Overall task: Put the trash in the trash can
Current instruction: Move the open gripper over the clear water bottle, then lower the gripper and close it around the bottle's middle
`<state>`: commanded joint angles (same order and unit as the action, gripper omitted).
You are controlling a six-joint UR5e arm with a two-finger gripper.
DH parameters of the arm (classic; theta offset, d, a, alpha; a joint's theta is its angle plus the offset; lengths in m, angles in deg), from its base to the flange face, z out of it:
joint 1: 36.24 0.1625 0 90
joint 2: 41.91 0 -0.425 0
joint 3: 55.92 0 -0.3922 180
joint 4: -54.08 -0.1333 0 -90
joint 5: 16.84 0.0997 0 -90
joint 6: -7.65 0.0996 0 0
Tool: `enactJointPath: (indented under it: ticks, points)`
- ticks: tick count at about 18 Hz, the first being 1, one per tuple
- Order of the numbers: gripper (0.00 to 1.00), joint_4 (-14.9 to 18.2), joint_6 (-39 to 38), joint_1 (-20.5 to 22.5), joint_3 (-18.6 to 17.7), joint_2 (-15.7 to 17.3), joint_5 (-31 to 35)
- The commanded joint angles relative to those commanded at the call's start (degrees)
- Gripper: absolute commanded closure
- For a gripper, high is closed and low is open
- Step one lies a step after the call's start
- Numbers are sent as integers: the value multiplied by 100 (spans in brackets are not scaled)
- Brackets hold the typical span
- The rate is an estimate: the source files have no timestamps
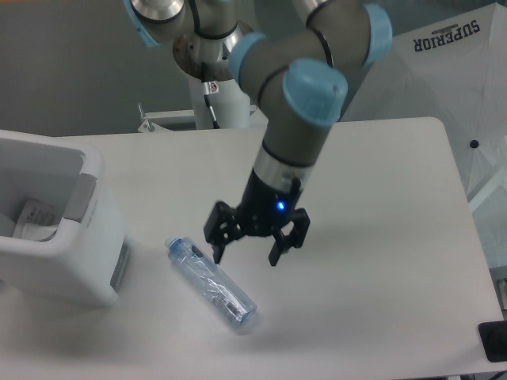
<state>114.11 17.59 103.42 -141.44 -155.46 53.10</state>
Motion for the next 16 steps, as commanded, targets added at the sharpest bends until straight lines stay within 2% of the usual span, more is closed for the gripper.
enactJointPath:
  ticks: [3,6,12,16]
  points:
    - [0,79,-413,-185,167,-360,423]
    - [0,359,-492,-317,351,-659,739]
    - [0,896,-1046,-546,975,-1301,1144]
    - [0,1151,-1134,-651,1011,-1504,1434]
